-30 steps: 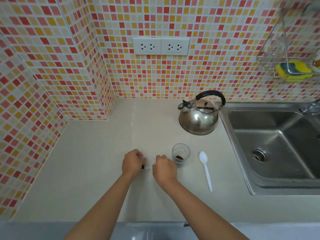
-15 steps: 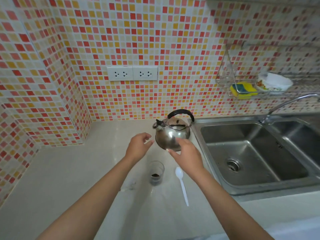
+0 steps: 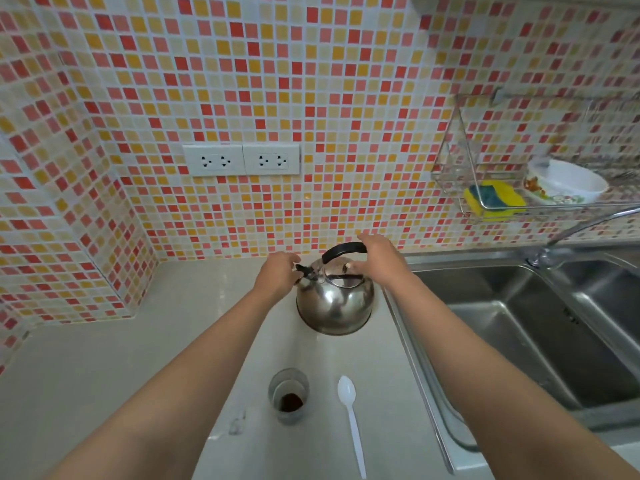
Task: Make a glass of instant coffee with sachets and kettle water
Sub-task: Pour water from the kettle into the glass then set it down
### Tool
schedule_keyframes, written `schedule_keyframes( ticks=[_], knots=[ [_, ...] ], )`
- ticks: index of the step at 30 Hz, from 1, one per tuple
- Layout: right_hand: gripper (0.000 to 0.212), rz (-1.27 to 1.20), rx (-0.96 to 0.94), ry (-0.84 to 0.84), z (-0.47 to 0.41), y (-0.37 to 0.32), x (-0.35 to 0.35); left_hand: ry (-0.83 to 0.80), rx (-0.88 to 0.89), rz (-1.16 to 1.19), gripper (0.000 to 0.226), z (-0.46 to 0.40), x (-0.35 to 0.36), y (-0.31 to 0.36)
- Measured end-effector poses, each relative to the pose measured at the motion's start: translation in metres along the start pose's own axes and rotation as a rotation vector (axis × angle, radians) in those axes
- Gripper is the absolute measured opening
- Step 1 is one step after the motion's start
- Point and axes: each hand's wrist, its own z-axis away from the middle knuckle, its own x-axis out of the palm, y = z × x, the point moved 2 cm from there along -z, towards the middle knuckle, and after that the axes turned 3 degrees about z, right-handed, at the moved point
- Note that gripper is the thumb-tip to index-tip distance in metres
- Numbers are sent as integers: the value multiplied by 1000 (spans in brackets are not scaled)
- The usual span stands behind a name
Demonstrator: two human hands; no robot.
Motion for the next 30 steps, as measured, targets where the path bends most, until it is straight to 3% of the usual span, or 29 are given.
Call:
schedule_keyframes(
  ticks=[6,13,21,30],
  knots=[
    [36,-9,-114,-166,-45,2,16,-40,-10,-63,18,-23,19,-6],
    [41,-386,-133,-239,-58,9,15,-35,-28,-4,16,-28,21,-9],
    [36,-549,-131,-106,-40,8,7,-25,14,8,22,-16,5,1],
    [37,-427,-269,-74,10,-19,-74,-87,198,-91,26,39,-51,44]
  ],
)
